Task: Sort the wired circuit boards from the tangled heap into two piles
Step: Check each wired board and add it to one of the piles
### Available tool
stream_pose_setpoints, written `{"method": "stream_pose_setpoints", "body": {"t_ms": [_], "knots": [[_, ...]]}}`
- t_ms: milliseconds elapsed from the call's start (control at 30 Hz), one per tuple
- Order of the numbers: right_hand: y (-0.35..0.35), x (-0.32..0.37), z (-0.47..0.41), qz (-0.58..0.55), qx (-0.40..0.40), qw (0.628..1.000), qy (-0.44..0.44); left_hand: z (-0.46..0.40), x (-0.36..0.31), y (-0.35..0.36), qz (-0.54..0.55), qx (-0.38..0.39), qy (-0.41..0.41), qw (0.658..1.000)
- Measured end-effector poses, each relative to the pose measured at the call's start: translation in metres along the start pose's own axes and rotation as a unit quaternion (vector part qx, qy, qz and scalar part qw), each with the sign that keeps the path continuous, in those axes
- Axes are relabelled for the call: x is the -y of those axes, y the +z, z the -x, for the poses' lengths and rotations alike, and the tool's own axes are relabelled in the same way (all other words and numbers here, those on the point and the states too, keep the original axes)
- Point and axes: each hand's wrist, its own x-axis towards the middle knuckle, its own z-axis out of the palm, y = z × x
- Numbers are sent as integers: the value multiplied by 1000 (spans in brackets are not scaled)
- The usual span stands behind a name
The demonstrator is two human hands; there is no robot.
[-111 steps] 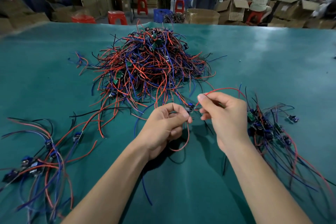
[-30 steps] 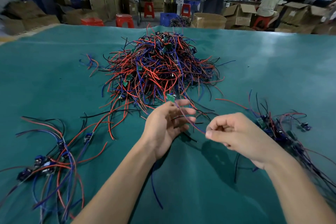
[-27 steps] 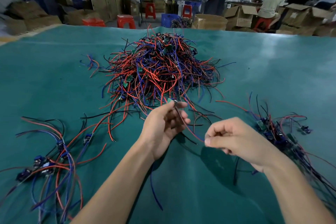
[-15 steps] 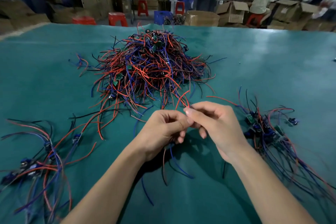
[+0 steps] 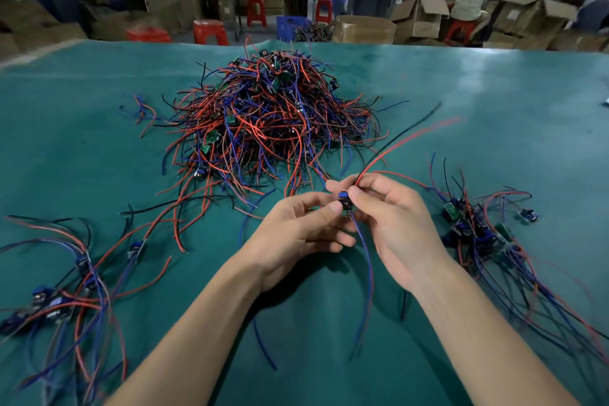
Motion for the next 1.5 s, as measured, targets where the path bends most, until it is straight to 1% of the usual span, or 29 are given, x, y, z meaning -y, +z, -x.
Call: {"method": "stream_pose_setpoints", "body": {"t_ms": [133,233,267,367,467,533,633,767,833,933,1000,1033,1067,1100,1133,1167,1200,1233,1300,1367,1433,1500], "knots": [[2,-3,-2,2,-21,1000,3,-1,2,-2,19,-23,12,999],[3,-8,-3,14,-24,1000,6,-1,2,0,14,-23,23,999],[3,-9,-4,30,-28,999,-1,-1,2,0,10,-22,29,999],[1,-12,-6,125,-51,990,-32,-2,2,1,7,-36,36,999],[-2,-15,-7,140,-74,987,-41,-2,1,3,-9,-33,27,999],[-7,-15,-11,216,-119,966,-83,-2,1,3,-25,-21,24,999],[-21,-7,-18,334,-203,908,-150,-3,2,4,-51,-9,23,998],[-37,0,-23,369,-284,861,-206,-4,4,4,-65,14,30,997],[-44,1,-24,357,-329,848,-213,-4,6,4,-72,12,31,997],[-54,5,-24,261,-431,838,-208,-5,7,6,-60,-13,41,997],[-54,8,-21,211,-482,824,-208,-5,6,6,-20,-46,56,997],[-51,9,-19,211,-477,829,-203,-6,6,5,3,-65,63,996],[-46,7,-18,218,-439,852,-184,-6,6,4,24,-81,70,994],[-39,4,-17,233,-370,887,-148,-7,7,3,39,-93,76,992],[-30,0,-15,263,-277,918,-107,-7,8,2,47,-99,79,991],[-20,-4,-12,300,-180,934,-78,-8,9,2,46,-100,78,991],[-10,-9,-8,328,-97,937,-69,-7,8,2,35,-98,74,992],[-3,-12,-6,338,-46,937,-76,-7,8,1,16,-93,69,993],[2,-14,-4,303,-8,948,-98,-5,6,2,-29,-75,58,995],[-1,-13,-4,261,0,959,-107,-4,5,1,-61,-62,45,995],[-6,-11,-5,276,-16,952,-134,-3,4,0,-78,-57,36,995],[-9,-9,-7,274,-50,947,-162,-4,4,-1,-106,-47,27,993]]}}
